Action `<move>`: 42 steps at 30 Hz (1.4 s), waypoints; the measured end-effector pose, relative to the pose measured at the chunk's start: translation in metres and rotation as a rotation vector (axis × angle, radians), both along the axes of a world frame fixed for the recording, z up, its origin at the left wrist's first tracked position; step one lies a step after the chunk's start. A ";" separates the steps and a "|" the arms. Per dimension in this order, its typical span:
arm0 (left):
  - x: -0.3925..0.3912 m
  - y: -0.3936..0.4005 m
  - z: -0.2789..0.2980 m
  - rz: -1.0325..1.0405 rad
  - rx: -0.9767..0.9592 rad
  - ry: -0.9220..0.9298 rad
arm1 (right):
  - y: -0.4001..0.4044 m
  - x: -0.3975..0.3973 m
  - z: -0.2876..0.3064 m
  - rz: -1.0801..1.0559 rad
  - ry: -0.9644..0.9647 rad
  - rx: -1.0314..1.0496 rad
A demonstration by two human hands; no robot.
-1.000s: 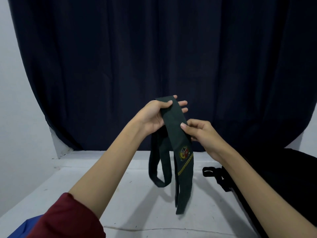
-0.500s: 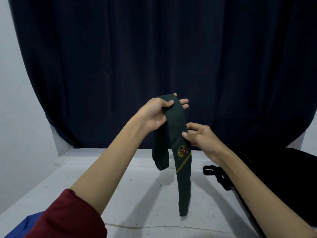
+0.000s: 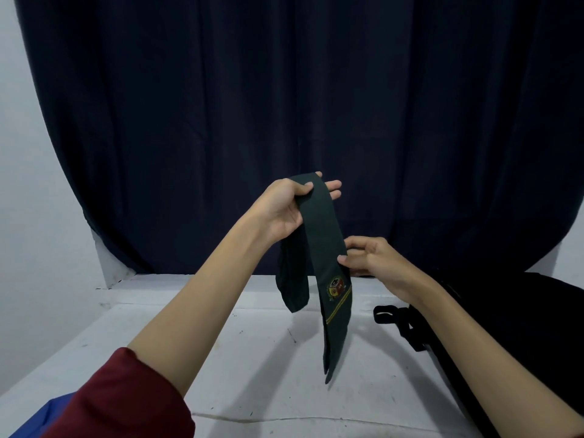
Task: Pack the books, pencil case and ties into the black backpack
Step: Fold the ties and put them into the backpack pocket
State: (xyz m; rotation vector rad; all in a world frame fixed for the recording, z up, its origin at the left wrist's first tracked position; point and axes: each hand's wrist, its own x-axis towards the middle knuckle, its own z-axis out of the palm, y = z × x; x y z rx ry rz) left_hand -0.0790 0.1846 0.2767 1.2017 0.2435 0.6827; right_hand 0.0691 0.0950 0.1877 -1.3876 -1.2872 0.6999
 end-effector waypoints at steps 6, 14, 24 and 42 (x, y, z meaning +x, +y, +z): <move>0.010 -0.013 -0.007 0.027 0.181 0.075 | -0.001 -0.005 0.036 0.023 0.039 0.116; 0.013 -0.014 -0.013 0.039 0.306 0.162 | -0.001 -0.005 0.054 0.046 0.096 0.123; -0.009 -0.006 -0.021 -0.073 0.590 0.351 | -0.008 -0.008 0.061 0.108 0.197 0.137; 0.015 0.003 -0.106 0.267 0.725 0.212 | -0.009 -0.010 0.081 0.054 0.209 0.092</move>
